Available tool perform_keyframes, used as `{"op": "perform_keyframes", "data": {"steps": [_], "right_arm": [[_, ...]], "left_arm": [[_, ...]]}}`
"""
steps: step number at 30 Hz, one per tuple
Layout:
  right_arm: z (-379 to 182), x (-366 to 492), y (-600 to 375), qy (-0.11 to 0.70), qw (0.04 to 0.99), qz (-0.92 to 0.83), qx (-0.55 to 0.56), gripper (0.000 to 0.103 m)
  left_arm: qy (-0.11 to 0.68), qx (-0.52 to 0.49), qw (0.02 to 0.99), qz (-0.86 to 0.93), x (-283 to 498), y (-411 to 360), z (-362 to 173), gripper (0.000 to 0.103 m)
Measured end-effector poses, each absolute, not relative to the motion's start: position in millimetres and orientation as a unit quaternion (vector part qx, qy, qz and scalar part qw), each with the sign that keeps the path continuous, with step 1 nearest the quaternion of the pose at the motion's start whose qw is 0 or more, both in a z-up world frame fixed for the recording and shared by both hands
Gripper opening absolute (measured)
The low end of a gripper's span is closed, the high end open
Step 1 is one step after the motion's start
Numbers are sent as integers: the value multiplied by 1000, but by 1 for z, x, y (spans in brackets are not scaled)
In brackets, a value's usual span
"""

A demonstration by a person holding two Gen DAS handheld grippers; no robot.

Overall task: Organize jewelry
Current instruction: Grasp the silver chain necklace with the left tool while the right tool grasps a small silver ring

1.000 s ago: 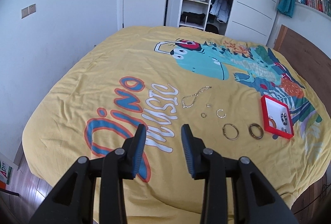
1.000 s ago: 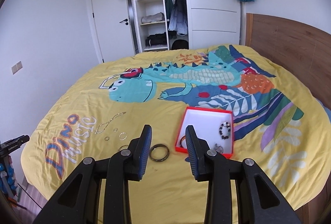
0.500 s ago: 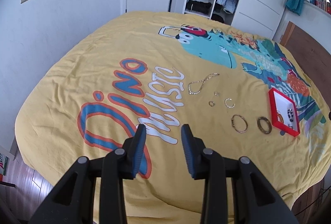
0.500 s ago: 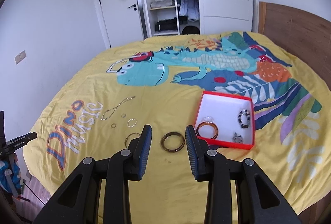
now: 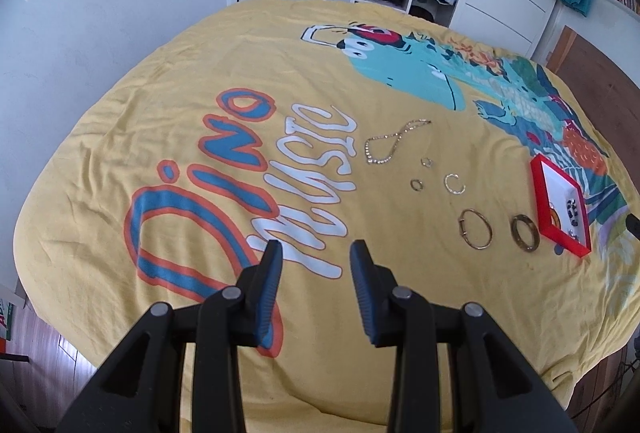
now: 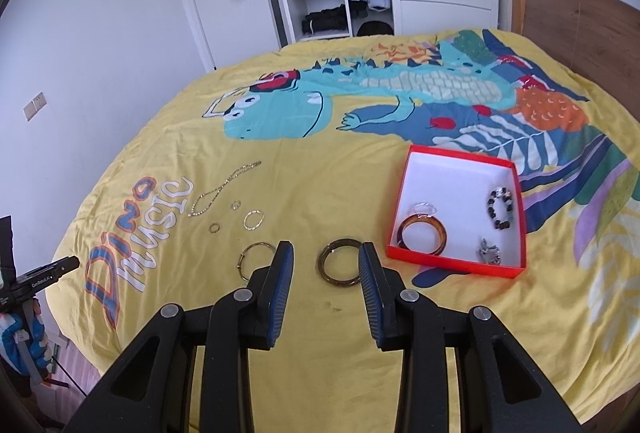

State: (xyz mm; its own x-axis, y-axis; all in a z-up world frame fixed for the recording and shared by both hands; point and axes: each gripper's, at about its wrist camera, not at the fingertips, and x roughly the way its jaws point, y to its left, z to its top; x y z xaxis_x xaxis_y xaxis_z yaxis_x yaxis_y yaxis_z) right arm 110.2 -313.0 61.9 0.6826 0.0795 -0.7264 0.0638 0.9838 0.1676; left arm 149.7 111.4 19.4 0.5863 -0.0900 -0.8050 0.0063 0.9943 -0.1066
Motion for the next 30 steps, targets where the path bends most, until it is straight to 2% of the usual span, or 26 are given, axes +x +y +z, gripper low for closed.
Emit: {"op": "perform_keyframes", "data": {"steps": [15,24,30], "right_arm": [[40,171,-291,424,901,48,76,33],[22,221,-264,440,892,83,61,33],[-2,256,-250,458,881,105,57,33]], "left_arm": [[481,-19,874,-59,215,91,-4,34],[491,2,866,-97,279,66,-19,34],[511,5,848,-138,325,44,-45,40]]}}
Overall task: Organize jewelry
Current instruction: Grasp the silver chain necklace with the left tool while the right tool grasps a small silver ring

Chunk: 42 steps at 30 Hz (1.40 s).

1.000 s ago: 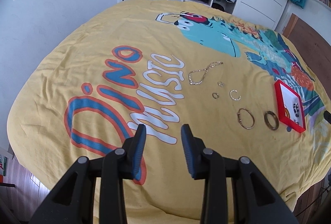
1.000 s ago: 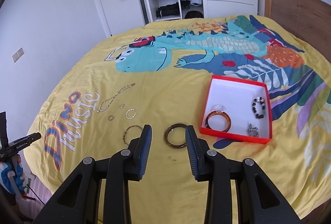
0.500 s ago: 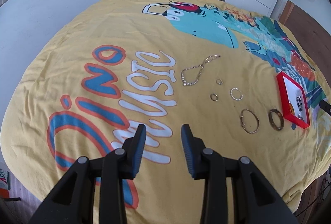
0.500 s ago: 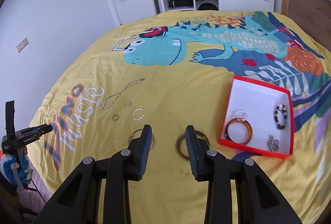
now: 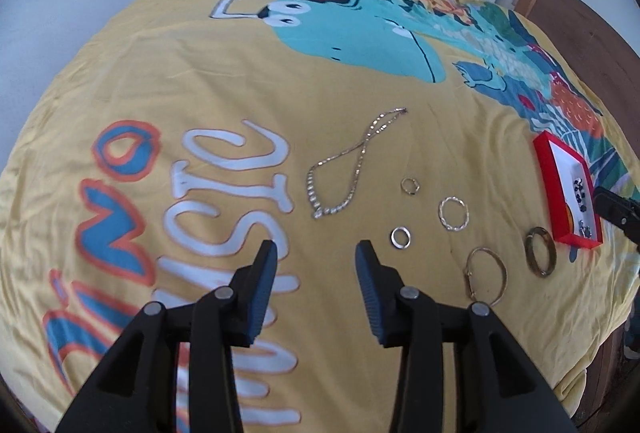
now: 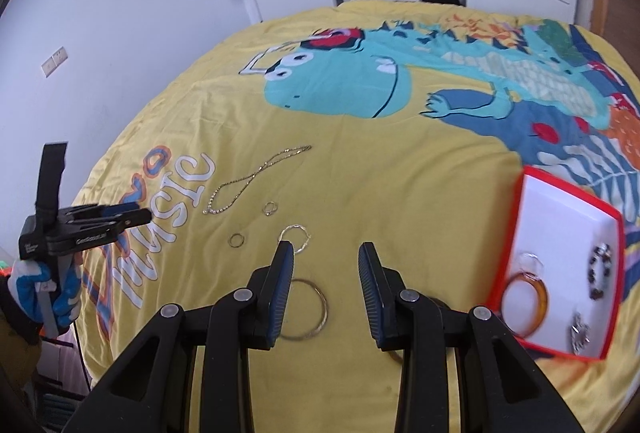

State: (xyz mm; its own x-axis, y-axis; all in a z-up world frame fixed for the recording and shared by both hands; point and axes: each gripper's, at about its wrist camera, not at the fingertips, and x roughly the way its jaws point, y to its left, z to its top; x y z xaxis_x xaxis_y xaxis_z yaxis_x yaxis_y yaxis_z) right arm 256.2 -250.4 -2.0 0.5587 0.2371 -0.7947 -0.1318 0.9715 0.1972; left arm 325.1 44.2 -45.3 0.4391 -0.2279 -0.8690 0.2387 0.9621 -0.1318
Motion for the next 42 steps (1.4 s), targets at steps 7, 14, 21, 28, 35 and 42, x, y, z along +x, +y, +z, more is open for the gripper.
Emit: {"op": "perform_keyframes", "data": {"steps": [7,14,21,28,35,42], "right_arm": [[-36,291,-235,479,867,129,54,33],[-61,317,-221,493,855,153,44,33],[-82,333,-215,504,846,167,47,33],[-96,350,-197,513,836,190,38,33],[-109,368,-161,516,828,218,16,40],[-134,382,-133,529,823,208,-24,25]], "left_arm": [[518,24,839,-168,372,16,-69,44],[524,58,829,-187,414,-6,-93,47],[525,72,820,-218,432,-26,-108,47],[547,84,807,-207,448,-26,-136,34],[539,35,824,-168,461,17,-138,3],[522,-10,841,-143,458,55,-133,2]]}}
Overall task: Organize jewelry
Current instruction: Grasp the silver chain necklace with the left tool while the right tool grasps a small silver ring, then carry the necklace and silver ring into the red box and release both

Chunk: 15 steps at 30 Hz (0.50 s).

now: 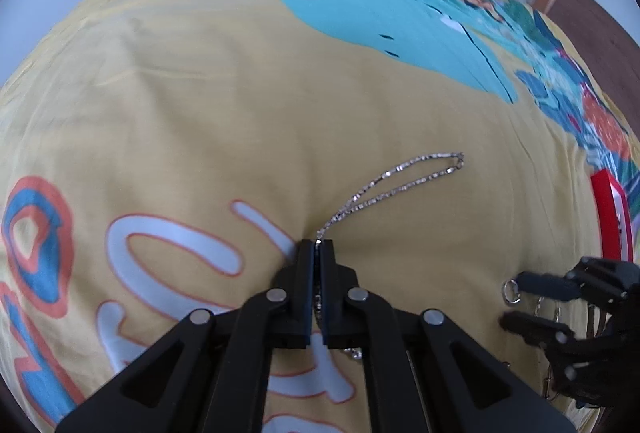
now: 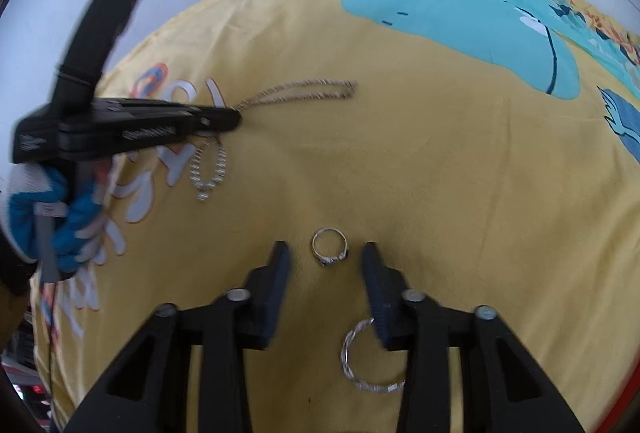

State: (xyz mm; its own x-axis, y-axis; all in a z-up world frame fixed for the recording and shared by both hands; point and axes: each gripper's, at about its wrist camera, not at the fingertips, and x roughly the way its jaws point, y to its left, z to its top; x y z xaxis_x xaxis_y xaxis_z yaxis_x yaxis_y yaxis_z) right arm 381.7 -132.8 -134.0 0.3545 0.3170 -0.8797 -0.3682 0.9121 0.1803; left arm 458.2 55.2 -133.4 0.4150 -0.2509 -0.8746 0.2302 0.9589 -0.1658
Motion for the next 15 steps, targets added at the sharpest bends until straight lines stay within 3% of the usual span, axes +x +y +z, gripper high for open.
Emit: {"op": "perform_keyframes", "data": {"steps": [3,15], "right_arm": [[-142,385,-127,532,821,202,-39,19],[-107,377,-138,502,843,193,-27,19]], "left_arm": [[519,-12,844,-139,456,57,-133,2],[505,-2,855,-118,443,49,-97,2]]}}
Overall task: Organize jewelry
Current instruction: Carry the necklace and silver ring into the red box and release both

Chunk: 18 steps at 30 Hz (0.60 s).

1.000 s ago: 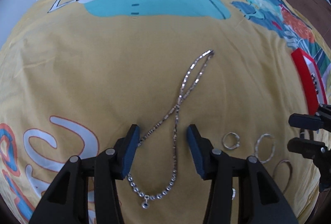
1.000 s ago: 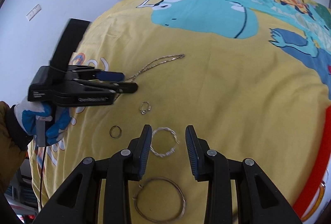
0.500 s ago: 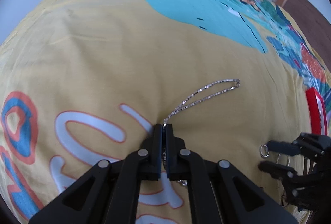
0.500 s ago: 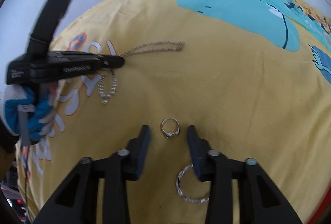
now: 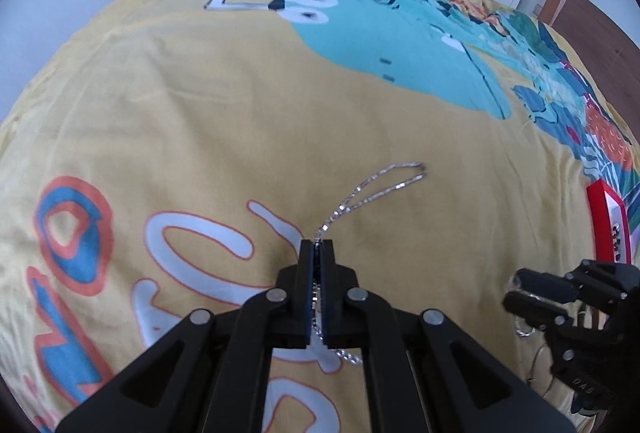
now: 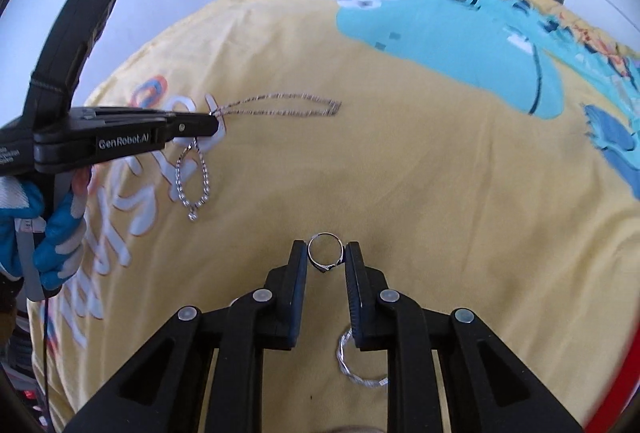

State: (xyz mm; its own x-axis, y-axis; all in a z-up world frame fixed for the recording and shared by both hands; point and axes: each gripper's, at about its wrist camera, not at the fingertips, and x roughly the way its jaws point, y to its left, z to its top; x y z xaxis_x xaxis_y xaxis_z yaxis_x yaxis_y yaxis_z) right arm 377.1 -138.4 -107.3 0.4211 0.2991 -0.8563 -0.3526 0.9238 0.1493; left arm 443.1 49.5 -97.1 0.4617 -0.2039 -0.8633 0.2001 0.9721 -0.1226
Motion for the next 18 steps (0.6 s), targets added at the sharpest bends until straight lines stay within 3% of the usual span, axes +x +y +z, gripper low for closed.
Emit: {"op": "perform_keyframes", "data": {"steps": [9,18], "right_arm": [[-22,344,-176,453,875,172,-10,19],[45,296,-246,409,904,128,13,19]], "left_arm": [[465,16,878,-109,421,34,-17,2],[413,32,899,-142,383,-30,69,2]]}}
